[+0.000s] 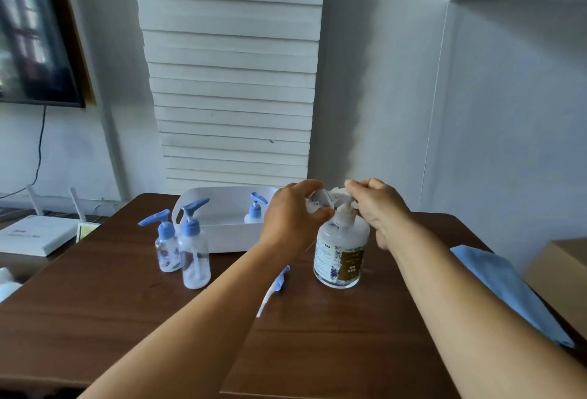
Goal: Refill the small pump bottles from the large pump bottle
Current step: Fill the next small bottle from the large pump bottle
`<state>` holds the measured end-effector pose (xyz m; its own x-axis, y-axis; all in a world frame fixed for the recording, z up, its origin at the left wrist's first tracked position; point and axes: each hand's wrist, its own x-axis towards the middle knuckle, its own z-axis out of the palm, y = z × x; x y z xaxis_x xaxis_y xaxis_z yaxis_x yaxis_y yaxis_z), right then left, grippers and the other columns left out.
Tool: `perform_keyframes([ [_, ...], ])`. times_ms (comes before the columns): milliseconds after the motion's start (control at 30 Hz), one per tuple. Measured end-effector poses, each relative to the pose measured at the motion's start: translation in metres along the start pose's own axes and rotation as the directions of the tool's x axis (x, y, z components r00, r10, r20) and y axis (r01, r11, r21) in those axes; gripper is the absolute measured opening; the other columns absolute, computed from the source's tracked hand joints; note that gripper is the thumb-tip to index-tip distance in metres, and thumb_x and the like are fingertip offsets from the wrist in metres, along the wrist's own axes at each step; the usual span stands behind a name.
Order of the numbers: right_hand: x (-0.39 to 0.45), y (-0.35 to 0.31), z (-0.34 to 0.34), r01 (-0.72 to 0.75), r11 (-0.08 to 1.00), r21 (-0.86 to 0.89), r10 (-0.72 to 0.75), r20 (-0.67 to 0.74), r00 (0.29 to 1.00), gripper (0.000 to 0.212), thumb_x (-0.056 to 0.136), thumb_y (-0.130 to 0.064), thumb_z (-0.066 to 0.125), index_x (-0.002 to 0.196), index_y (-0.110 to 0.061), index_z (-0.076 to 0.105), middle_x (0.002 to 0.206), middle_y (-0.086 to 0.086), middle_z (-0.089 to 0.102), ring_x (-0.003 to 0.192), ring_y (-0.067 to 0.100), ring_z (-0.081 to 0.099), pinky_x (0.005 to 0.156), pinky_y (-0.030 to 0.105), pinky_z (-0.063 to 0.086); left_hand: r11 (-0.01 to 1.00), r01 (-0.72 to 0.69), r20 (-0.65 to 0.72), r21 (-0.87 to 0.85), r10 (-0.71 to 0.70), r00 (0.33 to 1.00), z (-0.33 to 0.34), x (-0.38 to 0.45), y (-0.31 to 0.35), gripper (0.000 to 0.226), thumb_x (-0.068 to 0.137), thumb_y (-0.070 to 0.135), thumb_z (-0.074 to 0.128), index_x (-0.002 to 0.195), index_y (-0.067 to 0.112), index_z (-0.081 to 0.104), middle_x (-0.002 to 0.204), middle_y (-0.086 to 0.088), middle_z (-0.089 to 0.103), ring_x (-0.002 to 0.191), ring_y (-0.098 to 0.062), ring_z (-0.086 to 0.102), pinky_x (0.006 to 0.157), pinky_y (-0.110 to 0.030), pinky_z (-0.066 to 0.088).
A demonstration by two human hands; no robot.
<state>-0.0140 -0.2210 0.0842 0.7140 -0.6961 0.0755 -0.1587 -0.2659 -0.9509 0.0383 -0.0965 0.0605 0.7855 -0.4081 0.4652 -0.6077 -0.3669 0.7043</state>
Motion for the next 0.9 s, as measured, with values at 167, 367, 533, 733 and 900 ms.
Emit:
perform_keyframes([
  [167,0.0,0.007,0.003,-0.019,0.999,0.04,0.019,-0.008,1.0,0.024,0.093,-0.036,0.054,0.095,-0.013,0.059,0.087,-0.001,0.059,0.087,0.016,0.052,0.058,0.026,0.036,1.0,-0.002,0.009,0.014,0.002,1.0,0.001,0.0,-0.001,0.042,0.078,0.027,0.071,0.118,0.026,0.061,0.11,0.003,0.065,0.102,-0.016,0.058,0.084,-0.025,0.045],
  [367,-0.002,0.002,0.001,-0.022,0.999,0.024,0.022,0.004,1.0,0.024,0.093,-0.036,0.054,0.093,-0.013,0.057,0.088,0.0,0.059,0.089,0.017,0.052,0.057,0.024,0.035,1.0,0.009,0.008,-0.005,-0.009,1.0,0.0,-0.002,-0.001,0.042,0.077,0.027,0.072,0.118,0.026,0.061,0.111,0.002,0.065,0.102,-0.016,0.058,0.087,-0.028,0.047],
  [533,-0.001,0.006,0.003,-0.009,0.999,0.032,0.01,-0.011,1.0,0.023,0.093,-0.035,0.053,0.094,-0.013,0.058,0.085,-0.001,0.059,0.081,0.013,0.052,0.058,0.024,0.037,1.0,0.007,0.014,0.008,-0.007,1.0,0.0,0.0,0.0,0.044,0.077,0.027,0.072,0.119,0.026,0.06,0.112,0.004,0.065,0.104,-0.014,0.058,0.087,-0.027,0.046],
  [733,-0.003,0.005,0.005,-0.006,1.0,0.022,0.006,-0.016,1.0,0.023,0.093,-0.036,0.053,0.094,-0.013,0.056,0.089,0.001,0.058,0.088,0.017,0.051,0.058,0.025,0.036,1.0,0.022,0.018,-0.004,-0.022,1.0,-0.001,-0.002,-0.001,0.043,0.077,0.025,0.073,0.119,0.025,0.061,0.111,0.003,0.066,0.1,-0.014,0.06,0.084,-0.024,0.046],
  [900,0.0,0.008,0.004,0.008,0.999,0.044,-0.006,-0.031,1.0,0.023,0.093,-0.036,0.053,0.092,-0.013,0.058,0.089,0.001,0.061,0.086,0.017,0.055,0.061,0.026,0.039,1.0,0.003,0.006,-0.002,-0.003,1.0,-0.001,0.0,0.002,0.042,0.076,0.024,0.073,0.117,0.025,0.062,0.109,0.004,0.066,0.101,-0.014,0.058,0.083,-0.023,0.044],
])
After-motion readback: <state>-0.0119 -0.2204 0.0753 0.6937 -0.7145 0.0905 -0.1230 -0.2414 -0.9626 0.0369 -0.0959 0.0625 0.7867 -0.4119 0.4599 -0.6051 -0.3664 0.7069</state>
